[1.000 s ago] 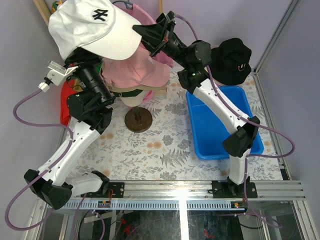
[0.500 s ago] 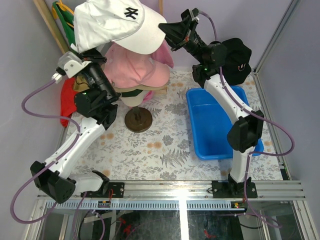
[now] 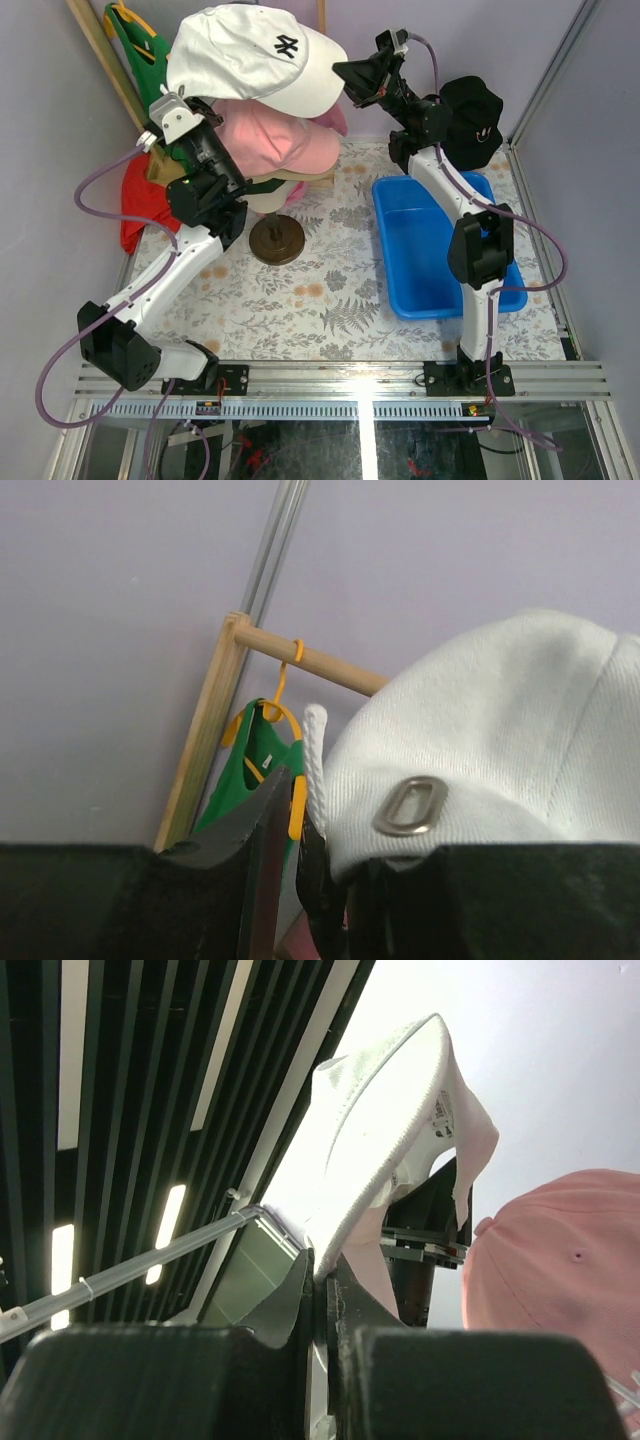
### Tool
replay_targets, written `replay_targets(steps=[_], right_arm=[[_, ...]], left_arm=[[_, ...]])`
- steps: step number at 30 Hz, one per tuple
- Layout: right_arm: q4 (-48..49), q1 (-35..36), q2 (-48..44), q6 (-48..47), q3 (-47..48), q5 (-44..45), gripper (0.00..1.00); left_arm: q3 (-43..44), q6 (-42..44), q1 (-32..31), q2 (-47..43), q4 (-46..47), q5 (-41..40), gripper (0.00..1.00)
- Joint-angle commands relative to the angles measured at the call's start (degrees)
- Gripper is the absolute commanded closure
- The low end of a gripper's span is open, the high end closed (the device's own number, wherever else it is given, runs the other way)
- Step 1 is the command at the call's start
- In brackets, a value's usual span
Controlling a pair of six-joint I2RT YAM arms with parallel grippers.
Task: Stack the hats
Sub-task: Stack the hat on the hat.
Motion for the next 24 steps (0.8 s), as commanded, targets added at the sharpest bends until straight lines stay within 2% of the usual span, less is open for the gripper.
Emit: replay_targets(steps=[1,11,17,24], right_arm=[[8.4,-1.4,0.4,25.0,0.0,3.2,0.97],[11.9,-1.4,1.1,26.4,-6.7,5.1,0.8],[13.2,-1.0,0.4,25.8,-11.3,5.6,0.68],[14.6,0.9,0.5,25.2,-13.9,6.8,0.63]], left_arm=[[0.5,3.7,2.3,-1.1,6.9,-2.0,0.74],[-4.0,2.6,2.8,-3.2,3.8,2.8,0.74],[-5.1,5.2,1.5,-3.0,4.1,4.2,0.74],[-5.8,6.9,0.6,-3.0,3.6,5.9,0.74]])
